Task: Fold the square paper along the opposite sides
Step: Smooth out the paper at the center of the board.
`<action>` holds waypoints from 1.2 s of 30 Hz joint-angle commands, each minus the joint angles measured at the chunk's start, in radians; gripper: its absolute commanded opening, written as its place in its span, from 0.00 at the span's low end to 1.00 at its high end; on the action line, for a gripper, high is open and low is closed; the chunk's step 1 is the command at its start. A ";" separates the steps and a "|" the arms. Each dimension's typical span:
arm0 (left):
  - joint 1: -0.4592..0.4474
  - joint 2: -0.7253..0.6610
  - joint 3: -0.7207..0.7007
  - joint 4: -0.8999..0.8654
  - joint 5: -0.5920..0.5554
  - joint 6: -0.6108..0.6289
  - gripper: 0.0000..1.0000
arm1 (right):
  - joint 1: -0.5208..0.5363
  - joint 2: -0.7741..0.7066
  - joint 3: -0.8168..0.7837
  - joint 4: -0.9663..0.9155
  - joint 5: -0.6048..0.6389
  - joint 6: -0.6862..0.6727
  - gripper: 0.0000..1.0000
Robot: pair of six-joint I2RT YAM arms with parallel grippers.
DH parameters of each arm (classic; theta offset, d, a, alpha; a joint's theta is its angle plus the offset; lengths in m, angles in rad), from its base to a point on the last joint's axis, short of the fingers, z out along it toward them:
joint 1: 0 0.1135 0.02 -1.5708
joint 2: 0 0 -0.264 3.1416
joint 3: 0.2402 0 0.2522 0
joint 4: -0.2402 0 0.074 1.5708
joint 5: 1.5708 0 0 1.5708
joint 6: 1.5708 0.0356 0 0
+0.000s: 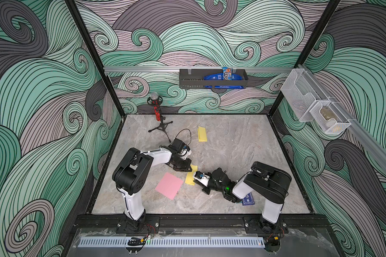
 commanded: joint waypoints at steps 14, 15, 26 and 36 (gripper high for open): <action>0.013 0.010 0.000 -0.004 -0.021 -0.005 0.00 | 0.096 -0.127 -0.096 -0.172 0.011 0.054 0.19; 0.012 0.003 -0.009 -0.001 -0.018 -0.012 0.00 | 0.087 -0.174 -0.103 -0.165 0.003 0.059 0.20; -0.007 -0.023 -0.065 0.007 -0.027 -0.050 0.00 | -0.117 -0.102 0.064 0.026 -0.018 0.102 0.17; -0.008 -0.018 -0.064 0.010 -0.011 -0.045 0.00 | -0.141 0.100 0.178 0.037 0.007 0.085 0.17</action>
